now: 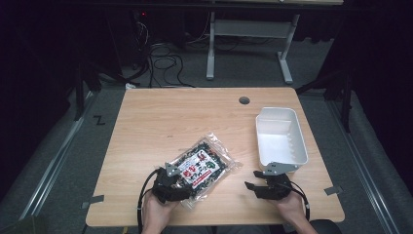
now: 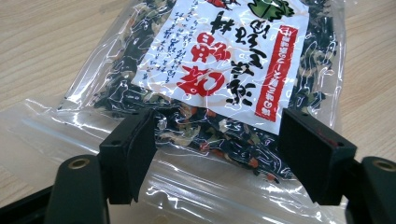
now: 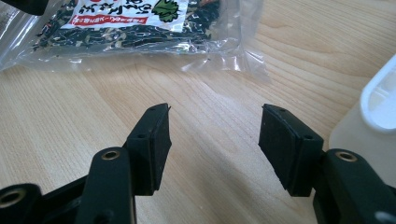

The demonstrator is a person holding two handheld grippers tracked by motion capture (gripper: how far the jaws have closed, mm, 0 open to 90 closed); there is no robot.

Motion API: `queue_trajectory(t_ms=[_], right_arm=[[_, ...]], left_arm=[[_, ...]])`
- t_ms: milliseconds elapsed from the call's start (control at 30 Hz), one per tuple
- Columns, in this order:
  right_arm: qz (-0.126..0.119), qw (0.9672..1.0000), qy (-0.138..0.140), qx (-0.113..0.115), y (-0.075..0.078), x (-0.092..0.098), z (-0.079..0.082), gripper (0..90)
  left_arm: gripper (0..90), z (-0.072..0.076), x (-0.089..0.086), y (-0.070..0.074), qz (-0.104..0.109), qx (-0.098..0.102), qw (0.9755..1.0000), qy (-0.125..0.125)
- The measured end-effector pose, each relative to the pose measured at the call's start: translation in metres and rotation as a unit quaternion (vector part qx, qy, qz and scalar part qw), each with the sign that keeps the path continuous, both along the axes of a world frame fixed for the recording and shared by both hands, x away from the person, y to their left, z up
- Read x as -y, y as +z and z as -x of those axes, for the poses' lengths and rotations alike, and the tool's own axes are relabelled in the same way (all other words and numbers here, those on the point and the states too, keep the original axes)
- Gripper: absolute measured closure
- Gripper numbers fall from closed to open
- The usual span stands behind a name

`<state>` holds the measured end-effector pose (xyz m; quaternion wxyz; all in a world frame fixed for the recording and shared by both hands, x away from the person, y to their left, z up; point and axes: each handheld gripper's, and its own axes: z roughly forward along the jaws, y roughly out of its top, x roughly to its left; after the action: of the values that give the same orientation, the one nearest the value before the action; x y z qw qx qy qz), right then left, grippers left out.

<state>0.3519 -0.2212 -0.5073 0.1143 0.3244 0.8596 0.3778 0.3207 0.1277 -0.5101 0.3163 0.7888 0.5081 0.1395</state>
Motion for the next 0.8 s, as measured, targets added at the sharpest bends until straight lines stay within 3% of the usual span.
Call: queue_trajectory(t_ms=[300,467,800], right_arm=[[0.003,1.0,-0.006,0.005,-0.001,0.002,-0.001,42.1],[0.01,0.9997,-0.002,0.02,0.0,0.003,0.001,41.9],[0.018,0.9995,-0.003,0.025,0.0,0.003,0.001,41.0]], left_arm=[[26.7,-0.003,0.003,0.0,-0.002,-0.004,1.0,0.004],[24.7,-0.008,0.0,0.004,0.008,-0.016,0.9997,0.016],[22.5,-0.027,0.0,0.0,-0.014,-0.038,0.998,0.049]])
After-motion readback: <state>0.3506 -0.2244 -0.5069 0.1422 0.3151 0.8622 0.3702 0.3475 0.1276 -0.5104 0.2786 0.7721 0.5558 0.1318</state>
